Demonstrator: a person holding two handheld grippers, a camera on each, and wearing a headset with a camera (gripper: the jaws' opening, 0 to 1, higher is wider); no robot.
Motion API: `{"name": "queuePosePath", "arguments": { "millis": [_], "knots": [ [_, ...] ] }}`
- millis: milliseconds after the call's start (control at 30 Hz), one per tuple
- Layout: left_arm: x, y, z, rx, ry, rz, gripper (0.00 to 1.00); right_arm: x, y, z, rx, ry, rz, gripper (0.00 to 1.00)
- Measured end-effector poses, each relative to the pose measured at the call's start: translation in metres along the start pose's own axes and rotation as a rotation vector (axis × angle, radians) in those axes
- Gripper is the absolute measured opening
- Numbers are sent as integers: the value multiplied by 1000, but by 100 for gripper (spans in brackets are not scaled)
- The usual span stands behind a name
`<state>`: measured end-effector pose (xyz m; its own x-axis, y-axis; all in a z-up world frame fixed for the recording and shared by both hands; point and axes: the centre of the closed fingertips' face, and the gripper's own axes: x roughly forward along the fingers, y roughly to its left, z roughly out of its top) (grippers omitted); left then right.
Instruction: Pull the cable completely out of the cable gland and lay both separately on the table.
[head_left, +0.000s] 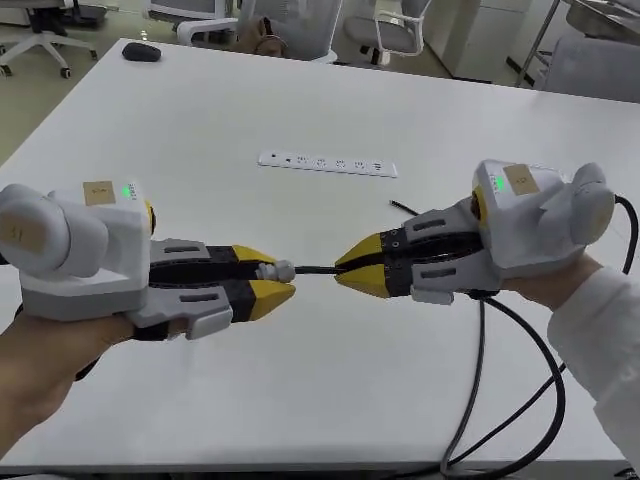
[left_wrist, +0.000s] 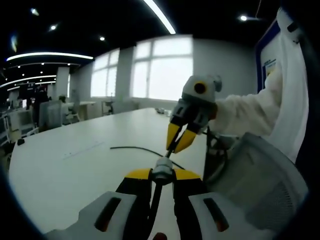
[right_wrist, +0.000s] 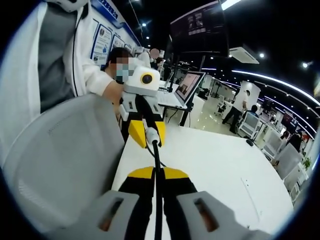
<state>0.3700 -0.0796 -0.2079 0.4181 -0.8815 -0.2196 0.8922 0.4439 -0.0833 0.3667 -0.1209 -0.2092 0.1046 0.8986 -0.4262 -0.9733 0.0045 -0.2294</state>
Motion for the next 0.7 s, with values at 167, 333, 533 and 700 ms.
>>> {"name": "queuePosePath", "arguments": {
  "millis": [167,333,533,700],
  "knots": [
    [-1,3,2,-8,-9,13,17,-9,-3,-8,22,3,-28,4],
    [-4,7,4,-22,-26,32,17,-23,-7,-22,47,20,-63,4],
    [-7,13,9,-34,-54,60,17,-36,-10,-40,91,36,-114,4],
    [-8,12,10,-37,-62,61,17,-45,-11,-53,116,48,-144,4]
  ]
}}
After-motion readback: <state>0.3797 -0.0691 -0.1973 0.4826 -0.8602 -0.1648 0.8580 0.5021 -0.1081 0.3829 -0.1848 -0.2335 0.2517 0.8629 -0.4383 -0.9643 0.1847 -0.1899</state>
